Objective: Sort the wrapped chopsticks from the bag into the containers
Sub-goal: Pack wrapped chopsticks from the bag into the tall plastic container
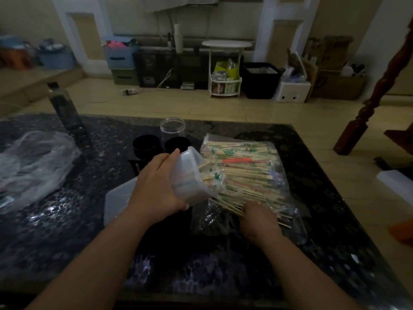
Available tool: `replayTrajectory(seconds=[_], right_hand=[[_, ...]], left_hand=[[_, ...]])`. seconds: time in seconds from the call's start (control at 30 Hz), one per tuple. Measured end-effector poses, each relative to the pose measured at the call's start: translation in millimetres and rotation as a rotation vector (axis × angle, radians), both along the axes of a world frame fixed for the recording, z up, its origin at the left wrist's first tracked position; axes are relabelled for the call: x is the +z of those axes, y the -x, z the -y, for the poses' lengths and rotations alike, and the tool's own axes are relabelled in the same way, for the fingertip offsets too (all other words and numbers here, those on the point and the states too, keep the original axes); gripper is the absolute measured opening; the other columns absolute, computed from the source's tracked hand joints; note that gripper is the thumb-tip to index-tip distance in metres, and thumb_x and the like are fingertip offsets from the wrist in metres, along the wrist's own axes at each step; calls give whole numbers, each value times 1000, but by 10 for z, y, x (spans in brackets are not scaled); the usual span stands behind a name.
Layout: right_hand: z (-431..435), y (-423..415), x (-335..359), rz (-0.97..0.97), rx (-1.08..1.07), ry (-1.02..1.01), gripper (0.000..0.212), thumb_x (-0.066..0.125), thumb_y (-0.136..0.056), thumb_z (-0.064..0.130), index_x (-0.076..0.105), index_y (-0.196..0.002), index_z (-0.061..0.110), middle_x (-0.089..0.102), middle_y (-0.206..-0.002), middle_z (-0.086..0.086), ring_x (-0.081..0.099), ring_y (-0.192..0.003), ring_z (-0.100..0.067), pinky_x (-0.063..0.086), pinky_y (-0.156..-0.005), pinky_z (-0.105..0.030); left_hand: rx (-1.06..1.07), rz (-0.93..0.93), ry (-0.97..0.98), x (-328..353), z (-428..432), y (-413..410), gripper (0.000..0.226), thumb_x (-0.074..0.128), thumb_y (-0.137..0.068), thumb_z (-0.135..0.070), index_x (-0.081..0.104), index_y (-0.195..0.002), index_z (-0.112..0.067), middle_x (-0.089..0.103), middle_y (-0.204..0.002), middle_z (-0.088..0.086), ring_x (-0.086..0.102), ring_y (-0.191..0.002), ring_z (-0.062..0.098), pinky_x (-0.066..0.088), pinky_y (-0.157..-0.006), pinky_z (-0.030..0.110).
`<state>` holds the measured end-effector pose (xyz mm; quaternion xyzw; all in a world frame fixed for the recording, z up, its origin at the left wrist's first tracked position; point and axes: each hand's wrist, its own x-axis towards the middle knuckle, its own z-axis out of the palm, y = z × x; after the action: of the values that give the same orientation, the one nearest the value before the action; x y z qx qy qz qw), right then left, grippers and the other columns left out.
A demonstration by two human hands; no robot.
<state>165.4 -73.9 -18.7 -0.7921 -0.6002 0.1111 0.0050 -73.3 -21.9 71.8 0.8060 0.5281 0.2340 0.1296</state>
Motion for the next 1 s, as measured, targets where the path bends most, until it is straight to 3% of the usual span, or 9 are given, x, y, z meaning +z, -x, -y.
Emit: replayTrajectory(seconds=[0.1, 0.23, 0.4, 0.57, 0.77, 0.9, 1.0], right_hand=[[45, 27, 17, -29, 1, 10, 28, 47, -91, 25, 54, -116, 14, 57, -125, -10, 56, -115, -31, 46, -89, -36], [61, 18, 149, -45, 8, -19, 25, 51, -86, 23, 54, -110, 18, 63, -116, -11, 61, -106, -31, 48, -81, -34], [133, 73, 268, -31, -12, -42, 28, 45, -92, 19, 49, -119, 20, 54, -122, -12, 59, -111, -35, 46, -83, -38], [186, 106, 368, -32, 57, -6, 6, 47, -93, 27, 42, -97, 25, 63, -114, -9, 62, -104, -30, 39, -70, -33], [230, 121, 629, 57, 169, 35, 31, 54, -88, 45, 66, -106, 23, 67, -107, -6, 64, -100, -28, 49, -80, -32], [256, 178, 805, 61, 239, -83, 36, 53, -83, 52, 66, -97, 21, 67, -97, -3, 63, -94, -27, 47, -73, -33], [270, 229, 916, 90, 308, -200, 33, 51, -85, 56, 61, -88, 24, 66, -92, 0, 62, -92, -26, 35, -67, -31]], left_hand=[[-4, -1, -5, -7, -4, -1, 130, 94, -48, -34, 19, -155, -25, 29, -147, -5, 29, -131, 14, 28, -101, 28], [2, -2, -12, -14, -13, 7, 131, 94, -48, -35, 19, -155, -25, 29, -147, -5, 28, -131, 15, 29, -102, 30], [3, -4, -22, -17, -15, 2, 130, 94, -48, -35, 19, -154, -25, 30, -147, -5, 29, -131, 15, 28, -102, 29], [-3, 2, -23, -27, -12, 8, 130, 94, -48, -34, 20, -154, -25, 30, -147, -4, 29, -132, 16, 28, -101, 28], [7, 15, -25, -13, -34, 26, 130, 95, -48, -33, 21, -154, -24, 31, -146, -2, 30, -132, 18, 30, -102, 33], [11, 29, -36, -22, -44, 41, 128, 95, -48, -33, 23, -154, -24, 33, -145, -2, 33, -130, 19, 32, -101, 34], [-12, 44, -66, -43, -42, 43, 120, 93, -54, -32, 25, -153, -21, 35, -144, 1, 34, -129, 20, 30, -97, 30]])
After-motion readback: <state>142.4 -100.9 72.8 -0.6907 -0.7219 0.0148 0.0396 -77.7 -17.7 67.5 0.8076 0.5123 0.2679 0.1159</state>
